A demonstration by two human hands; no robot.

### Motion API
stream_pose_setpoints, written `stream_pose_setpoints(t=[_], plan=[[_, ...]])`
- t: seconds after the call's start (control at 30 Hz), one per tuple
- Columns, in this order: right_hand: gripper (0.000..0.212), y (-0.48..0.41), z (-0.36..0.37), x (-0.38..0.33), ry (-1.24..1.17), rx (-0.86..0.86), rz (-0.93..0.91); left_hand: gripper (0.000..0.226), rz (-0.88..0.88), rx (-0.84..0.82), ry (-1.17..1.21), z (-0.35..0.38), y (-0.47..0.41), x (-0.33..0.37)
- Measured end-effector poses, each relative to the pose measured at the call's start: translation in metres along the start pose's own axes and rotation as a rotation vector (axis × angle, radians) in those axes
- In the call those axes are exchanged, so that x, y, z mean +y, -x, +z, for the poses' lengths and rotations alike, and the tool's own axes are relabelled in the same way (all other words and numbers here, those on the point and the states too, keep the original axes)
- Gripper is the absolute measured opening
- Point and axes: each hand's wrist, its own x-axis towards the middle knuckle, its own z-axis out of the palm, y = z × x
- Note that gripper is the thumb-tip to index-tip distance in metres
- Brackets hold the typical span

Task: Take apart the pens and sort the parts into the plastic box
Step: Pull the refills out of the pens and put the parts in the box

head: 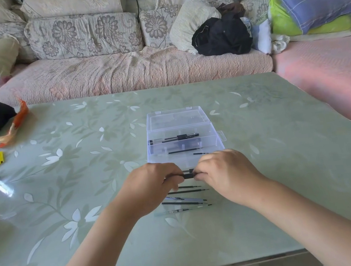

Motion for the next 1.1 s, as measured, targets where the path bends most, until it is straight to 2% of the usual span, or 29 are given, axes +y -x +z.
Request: stream_pose_setpoints(t=[0.17,0.27,0.4,0.5,0.6,0.67,0.83,1.1], plan=[[0.020,0.001,-0.003,0.000,-0.051,-0.005,0.034,0.012,0.016,0.000,-0.081,0.001,0.003,0.003],[0.018,0.002,-0.003,0.001,-0.073,-0.005,0.043,0.004,0.014,-0.010,-0.064,0.002,0.002,0.002],[0.016,0.002,-0.003,0.000,-0.077,0.001,0.057,0.017,-0.029,-0.043,-0.010,0.005,0.001,-0.001],[0.015,0.002,-0.005,-0.001,-0.076,-0.004,0.067,0.008,-0.018,-0.063,-0.016,0.007,0.002,0.000],[0.015,0.003,-0.005,0.000,-0.075,-0.012,0.077,0.013,0.028,-0.047,-0.073,0.007,0.003,0.002],[0.015,0.003,-0.005,0.000,-0.084,-0.011,0.081,0.006,0.023,-0.038,-0.066,0.006,0.003,0.002],[0.015,0.003,-0.005,-0.001,-0.098,-0.007,0.085,0.021,-0.020,-0.084,-0.042,0.009,0.002,-0.001],[0.012,0.004,-0.003,0.000,-0.096,0.020,0.088,0.009,0.055,-0.003,-0.085,0.006,0.004,0.003]])
